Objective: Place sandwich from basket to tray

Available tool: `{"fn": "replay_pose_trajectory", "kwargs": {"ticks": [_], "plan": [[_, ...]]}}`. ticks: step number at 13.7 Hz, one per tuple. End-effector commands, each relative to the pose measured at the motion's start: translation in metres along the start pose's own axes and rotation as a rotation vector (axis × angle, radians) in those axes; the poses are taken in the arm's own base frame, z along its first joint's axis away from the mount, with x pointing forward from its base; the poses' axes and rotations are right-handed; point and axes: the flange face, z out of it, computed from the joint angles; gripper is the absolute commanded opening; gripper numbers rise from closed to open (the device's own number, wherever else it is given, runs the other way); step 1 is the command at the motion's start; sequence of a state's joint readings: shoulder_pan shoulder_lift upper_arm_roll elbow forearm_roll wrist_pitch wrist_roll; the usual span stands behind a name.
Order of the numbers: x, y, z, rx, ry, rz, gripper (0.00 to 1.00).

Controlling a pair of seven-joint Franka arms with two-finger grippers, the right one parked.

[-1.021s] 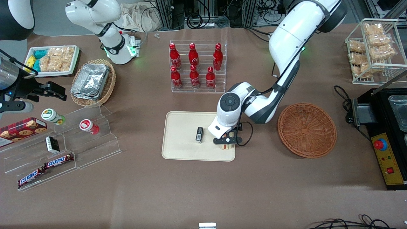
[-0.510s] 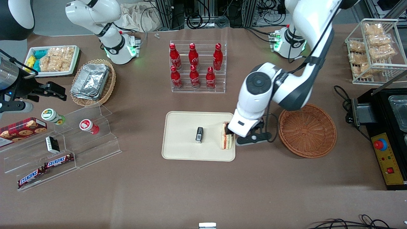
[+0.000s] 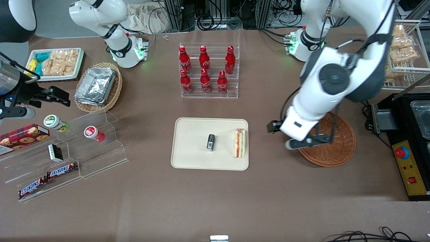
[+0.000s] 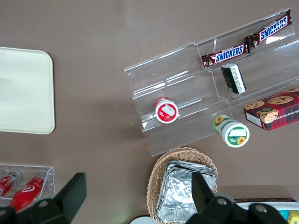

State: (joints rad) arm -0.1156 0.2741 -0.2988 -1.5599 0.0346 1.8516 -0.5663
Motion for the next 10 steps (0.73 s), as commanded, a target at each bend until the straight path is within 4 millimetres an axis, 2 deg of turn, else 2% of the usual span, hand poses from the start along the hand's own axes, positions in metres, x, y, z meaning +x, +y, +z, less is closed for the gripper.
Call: {"fn": "replay_pose_trajectory", "kwargs": {"ticks": [1, 4, 6, 10], "plan": [[-0.001, -0.045, -0.032, 0.007, -0.034, 0.014, 1.00], [0.003, -0.097, -0.060, 0.011, -0.053, 0.001, 1.00], [-0.009, -0.111, -0.083, -0.001, -0.064, 0.012, 1.00], [-0.020, -0.168, -0.124, -0.013, -0.071, 0.018, 1.00]]}}
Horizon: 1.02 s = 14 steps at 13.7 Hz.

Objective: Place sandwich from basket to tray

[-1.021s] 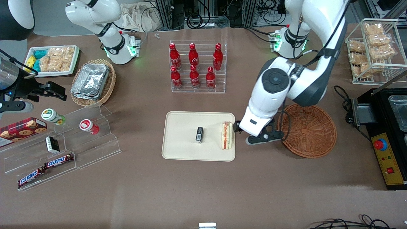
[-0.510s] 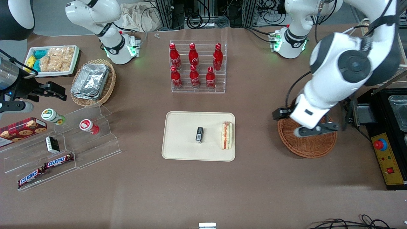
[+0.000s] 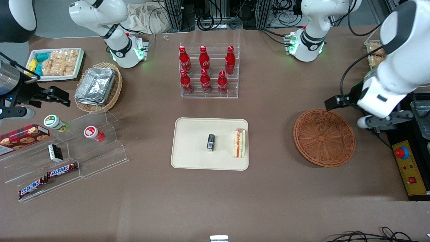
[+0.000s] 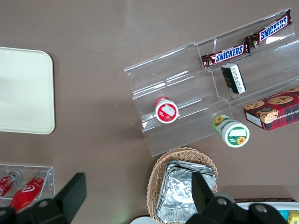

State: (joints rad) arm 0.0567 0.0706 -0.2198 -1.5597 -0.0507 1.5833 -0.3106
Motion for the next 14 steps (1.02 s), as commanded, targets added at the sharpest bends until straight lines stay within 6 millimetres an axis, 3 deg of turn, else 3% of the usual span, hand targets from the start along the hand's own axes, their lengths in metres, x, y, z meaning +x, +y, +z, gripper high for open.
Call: {"fn": "replay_pose_trajectory", "kwargs": {"ticks": [1, 3, 7, 14], "plan": [[-0.016, -0.031, -0.027, -0.019, 0.003, 0.010, 1.00], [-0.015, -0.047, -0.036, -0.024, 0.018, -0.016, 1.00], [-0.009, -0.047, -0.065, -0.038, 0.083, -0.015, 1.00], [-0.022, -0.053, -0.062, 0.004, 0.001, 0.201, 1.00]]}}
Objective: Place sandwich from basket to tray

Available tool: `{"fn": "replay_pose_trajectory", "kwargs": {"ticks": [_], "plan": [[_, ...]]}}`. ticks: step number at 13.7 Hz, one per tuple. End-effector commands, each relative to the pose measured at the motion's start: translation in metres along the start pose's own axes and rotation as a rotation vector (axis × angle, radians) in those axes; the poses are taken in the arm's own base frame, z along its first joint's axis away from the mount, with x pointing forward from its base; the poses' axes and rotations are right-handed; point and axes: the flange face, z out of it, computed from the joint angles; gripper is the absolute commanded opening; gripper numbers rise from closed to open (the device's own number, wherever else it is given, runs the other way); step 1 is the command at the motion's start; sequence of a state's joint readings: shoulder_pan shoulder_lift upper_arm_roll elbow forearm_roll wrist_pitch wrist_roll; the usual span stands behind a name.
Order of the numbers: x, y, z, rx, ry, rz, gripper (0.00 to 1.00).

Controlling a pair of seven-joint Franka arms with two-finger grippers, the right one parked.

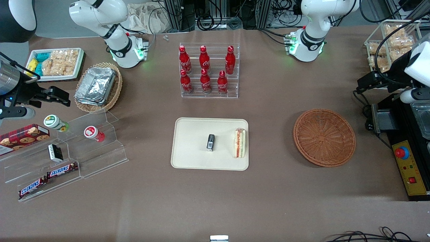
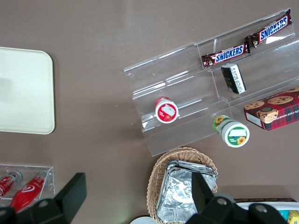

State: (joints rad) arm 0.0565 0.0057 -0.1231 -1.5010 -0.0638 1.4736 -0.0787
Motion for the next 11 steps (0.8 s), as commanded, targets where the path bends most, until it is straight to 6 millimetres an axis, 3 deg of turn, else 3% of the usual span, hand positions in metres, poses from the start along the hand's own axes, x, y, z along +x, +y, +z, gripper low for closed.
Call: {"fn": "replay_pose_trajectory", "kwargs": {"ticks": [1, 4, 11], "plan": [[-0.005, 0.000, -0.007, 0.010, -0.022, 0.065, 1.00], [-0.006, 0.016, -0.005, 0.032, -0.022, 0.092, 1.00], [-0.007, 0.024, -0.001, 0.048, -0.033, 0.073, 1.00]]}}
